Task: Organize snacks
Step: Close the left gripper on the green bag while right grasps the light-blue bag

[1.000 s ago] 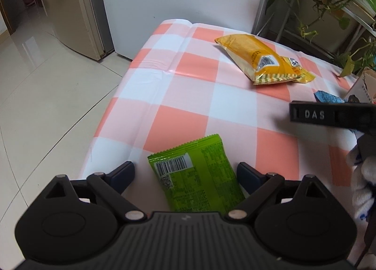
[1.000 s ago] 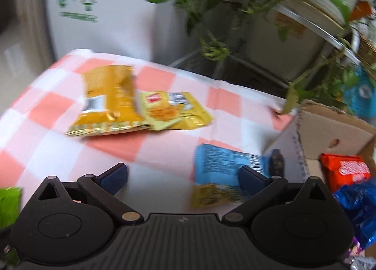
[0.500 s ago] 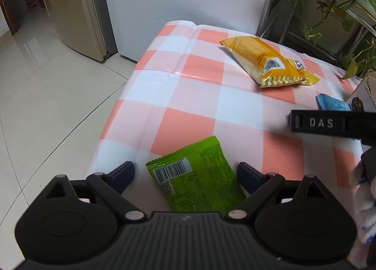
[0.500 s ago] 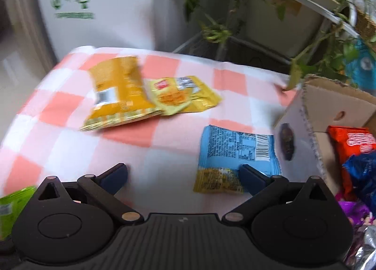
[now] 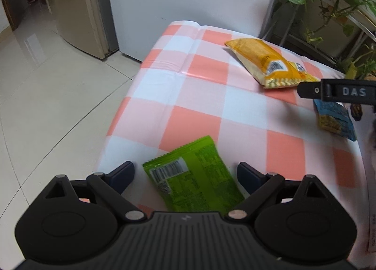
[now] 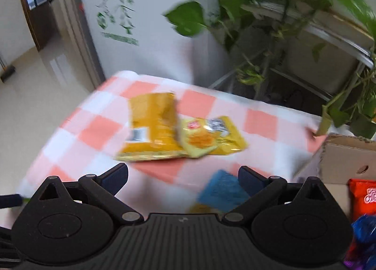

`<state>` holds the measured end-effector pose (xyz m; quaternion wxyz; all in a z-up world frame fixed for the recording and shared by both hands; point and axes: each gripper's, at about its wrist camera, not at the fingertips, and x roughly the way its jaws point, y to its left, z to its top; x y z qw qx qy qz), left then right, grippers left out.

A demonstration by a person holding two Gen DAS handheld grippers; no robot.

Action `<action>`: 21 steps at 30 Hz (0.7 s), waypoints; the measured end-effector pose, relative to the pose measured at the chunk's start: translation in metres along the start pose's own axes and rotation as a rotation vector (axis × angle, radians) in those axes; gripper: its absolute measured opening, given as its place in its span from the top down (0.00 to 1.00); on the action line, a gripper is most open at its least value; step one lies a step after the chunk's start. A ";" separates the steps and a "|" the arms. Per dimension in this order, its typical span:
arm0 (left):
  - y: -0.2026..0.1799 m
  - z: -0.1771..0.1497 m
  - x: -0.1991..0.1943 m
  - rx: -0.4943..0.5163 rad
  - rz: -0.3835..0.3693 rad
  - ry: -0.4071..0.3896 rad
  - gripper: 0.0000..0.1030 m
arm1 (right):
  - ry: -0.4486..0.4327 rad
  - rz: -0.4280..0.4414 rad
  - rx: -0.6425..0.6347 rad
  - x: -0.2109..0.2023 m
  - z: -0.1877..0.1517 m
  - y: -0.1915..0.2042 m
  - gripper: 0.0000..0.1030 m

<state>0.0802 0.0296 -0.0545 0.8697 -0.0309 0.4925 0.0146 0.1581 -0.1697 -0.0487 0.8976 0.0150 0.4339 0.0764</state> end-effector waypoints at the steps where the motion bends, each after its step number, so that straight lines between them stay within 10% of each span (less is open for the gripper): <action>1: -0.002 -0.001 0.000 0.007 -0.005 0.001 0.09 | 0.018 0.007 0.017 0.005 -0.001 -0.007 0.00; 7: -0.008 -0.002 0.000 0.036 -0.018 0.004 0.09 | 0.098 0.024 -0.016 0.016 -0.006 -0.013 0.00; 15: -0.008 -0.004 -0.001 0.059 -0.027 0.015 0.09 | 0.272 0.275 0.204 -0.008 -0.011 -0.016 0.00; 21: -0.007 -0.006 -0.004 0.068 -0.049 0.015 0.09 | 0.209 0.186 0.029 -0.035 -0.024 -0.009 0.00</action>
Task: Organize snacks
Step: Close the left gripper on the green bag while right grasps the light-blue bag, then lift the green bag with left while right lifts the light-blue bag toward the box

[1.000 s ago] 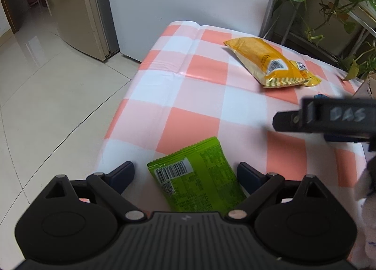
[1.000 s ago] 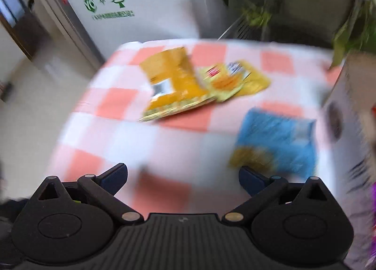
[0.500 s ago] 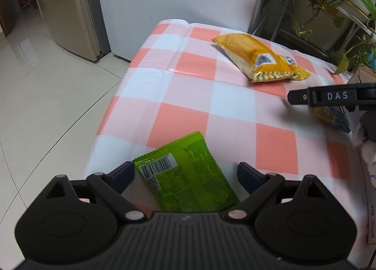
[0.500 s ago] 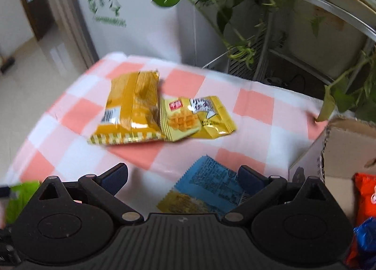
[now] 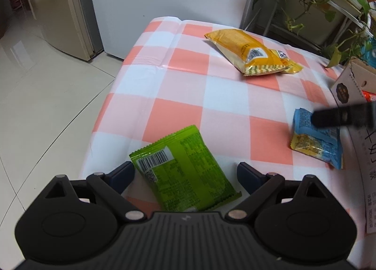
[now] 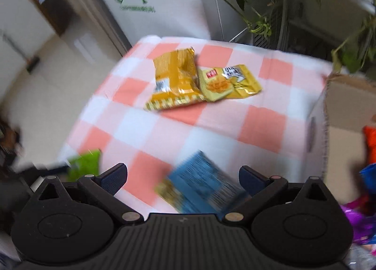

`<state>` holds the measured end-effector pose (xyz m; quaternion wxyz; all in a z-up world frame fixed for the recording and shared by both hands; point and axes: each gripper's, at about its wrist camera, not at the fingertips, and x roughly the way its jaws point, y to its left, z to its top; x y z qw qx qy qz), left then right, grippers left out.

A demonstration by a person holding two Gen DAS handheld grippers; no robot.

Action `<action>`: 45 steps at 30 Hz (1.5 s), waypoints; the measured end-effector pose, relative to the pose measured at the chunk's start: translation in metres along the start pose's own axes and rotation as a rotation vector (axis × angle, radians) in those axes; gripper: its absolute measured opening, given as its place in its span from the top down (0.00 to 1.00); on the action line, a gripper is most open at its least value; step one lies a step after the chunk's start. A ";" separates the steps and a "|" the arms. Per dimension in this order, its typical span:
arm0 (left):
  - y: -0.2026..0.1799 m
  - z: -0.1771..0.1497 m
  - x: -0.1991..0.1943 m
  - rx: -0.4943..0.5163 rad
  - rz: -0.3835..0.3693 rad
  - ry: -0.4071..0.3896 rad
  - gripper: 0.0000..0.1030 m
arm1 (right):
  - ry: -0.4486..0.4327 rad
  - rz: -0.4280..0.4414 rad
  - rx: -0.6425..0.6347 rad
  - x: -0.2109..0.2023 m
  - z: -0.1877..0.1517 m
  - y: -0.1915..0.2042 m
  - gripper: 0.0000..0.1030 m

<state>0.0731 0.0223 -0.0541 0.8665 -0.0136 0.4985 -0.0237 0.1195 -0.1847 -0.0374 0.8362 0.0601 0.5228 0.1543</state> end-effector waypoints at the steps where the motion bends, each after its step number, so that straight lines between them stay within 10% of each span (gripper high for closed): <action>1: 0.000 0.000 0.000 0.005 -0.002 -0.001 0.09 | 0.001 -0.010 -0.030 0.001 -0.003 -0.001 0.00; 12: 0.001 0.002 0.001 -0.004 -0.028 -0.015 0.09 | 0.062 -0.106 -0.219 0.027 -0.019 0.009 0.03; 23: -0.004 0.002 0.003 0.019 0.005 -0.031 0.14 | 0.018 -0.129 -0.211 0.017 -0.019 0.015 0.33; 30: -0.007 0.003 -0.002 0.042 -0.031 -0.056 0.43 | 0.015 -0.098 -0.206 0.017 -0.018 0.013 0.29; 40: -0.015 0.001 -0.002 0.076 -0.035 -0.051 0.41 | -0.023 -0.102 -0.225 0.026 -0.015 0.014 0.15; 45: -0.018 0.000 -0.002 0.096 -0.031 -0.054 0.45 | -0.027 -0.124 -0.219 0.023 -0.013 0.016 0.42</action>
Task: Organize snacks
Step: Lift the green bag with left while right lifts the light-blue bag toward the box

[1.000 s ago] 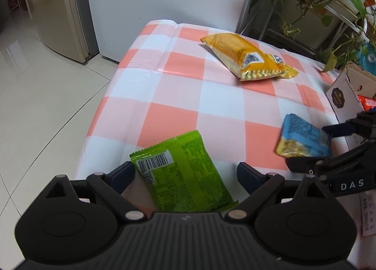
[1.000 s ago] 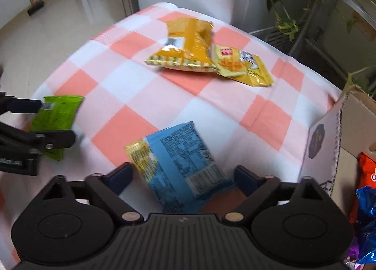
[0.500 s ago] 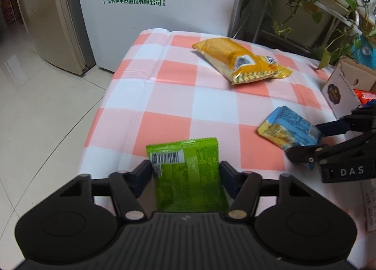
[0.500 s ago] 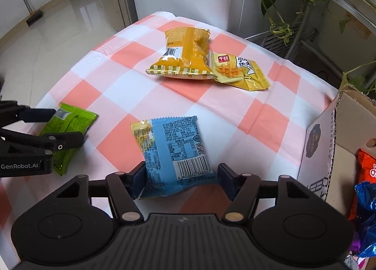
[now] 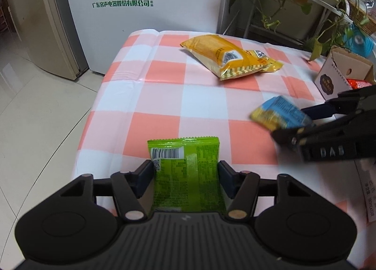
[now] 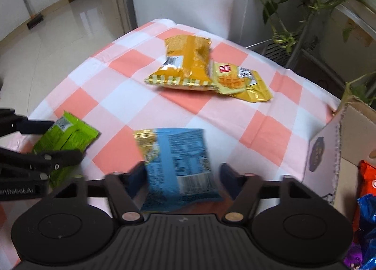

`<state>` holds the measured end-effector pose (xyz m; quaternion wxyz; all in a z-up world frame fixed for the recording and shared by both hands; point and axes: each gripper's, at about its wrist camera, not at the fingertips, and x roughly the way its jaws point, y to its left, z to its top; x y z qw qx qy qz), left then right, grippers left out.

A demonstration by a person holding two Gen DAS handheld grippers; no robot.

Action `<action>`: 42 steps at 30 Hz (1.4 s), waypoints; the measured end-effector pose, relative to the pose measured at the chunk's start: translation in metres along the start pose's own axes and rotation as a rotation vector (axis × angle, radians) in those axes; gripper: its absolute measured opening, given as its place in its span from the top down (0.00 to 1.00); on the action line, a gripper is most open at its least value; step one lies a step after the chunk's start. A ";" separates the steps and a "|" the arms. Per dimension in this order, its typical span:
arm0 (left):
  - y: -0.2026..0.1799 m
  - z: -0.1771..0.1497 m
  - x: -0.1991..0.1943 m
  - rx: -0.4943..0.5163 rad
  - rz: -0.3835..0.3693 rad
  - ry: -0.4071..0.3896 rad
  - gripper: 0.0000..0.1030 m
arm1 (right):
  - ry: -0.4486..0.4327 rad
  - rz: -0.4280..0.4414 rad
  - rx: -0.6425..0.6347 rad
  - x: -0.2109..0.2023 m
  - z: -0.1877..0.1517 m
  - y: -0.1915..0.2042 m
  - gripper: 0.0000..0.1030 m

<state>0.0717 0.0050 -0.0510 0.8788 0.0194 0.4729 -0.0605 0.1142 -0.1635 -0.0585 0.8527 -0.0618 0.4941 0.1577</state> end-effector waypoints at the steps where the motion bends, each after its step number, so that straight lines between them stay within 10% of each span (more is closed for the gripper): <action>1: 0.000 0.000 -0.001 -0.001 -0.003 -0.002 0.48 | 0.001 -0.002 0.007 -0.001 0.001 -0.002 0.44; 42: -0.028 0.010 -0.063 -0.041 -0.067 -0.206 0.51 | -0.203 -0.099 0.219 -0.128 -0.049 -0.011 0.45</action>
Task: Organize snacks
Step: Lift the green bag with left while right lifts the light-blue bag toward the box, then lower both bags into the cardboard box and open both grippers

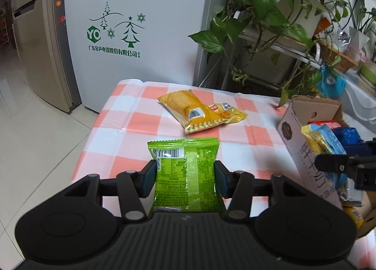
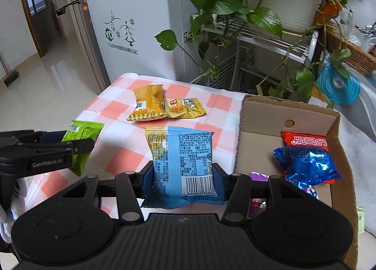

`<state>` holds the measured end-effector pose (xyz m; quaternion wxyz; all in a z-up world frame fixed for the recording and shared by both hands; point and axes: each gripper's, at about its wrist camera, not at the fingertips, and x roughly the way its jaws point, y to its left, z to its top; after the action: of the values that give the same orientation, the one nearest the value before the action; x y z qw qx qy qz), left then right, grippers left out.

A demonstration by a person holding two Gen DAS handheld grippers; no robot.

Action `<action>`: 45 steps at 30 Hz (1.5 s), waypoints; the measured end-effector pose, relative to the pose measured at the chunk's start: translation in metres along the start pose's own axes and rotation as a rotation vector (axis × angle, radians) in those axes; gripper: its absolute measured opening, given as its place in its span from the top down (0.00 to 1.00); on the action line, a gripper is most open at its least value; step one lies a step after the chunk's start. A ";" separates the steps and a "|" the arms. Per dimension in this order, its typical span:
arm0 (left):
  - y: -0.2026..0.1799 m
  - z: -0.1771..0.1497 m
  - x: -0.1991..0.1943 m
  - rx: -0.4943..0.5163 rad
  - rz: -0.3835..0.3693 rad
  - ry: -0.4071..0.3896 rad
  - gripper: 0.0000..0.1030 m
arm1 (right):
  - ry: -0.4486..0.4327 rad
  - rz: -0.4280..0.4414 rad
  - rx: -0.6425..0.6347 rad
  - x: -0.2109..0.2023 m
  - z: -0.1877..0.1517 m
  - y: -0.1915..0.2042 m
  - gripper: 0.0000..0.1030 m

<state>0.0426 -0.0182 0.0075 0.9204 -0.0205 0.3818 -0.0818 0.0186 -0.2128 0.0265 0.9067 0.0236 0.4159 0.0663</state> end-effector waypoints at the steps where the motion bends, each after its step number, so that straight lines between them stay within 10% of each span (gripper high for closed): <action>1: -0.001 -0.002 -0.002 -0.003 -0.003 -0.003 0.51 | -0.003 -0.001 0.002 -0.002 0.000 -0.002 0.45; 45: -0.184 -0.026 -0.047 0.150 -0.239 0.005 0.51 | -0.211 -0.025 0.269 -0.089 -0.010 -0.114 0.44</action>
<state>-0.0333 -0.1911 0.0404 0.9020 0.0032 0.3717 -0.2194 -0.0351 -0.3381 0.0759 0.9347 0.1463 0.3239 -0.0041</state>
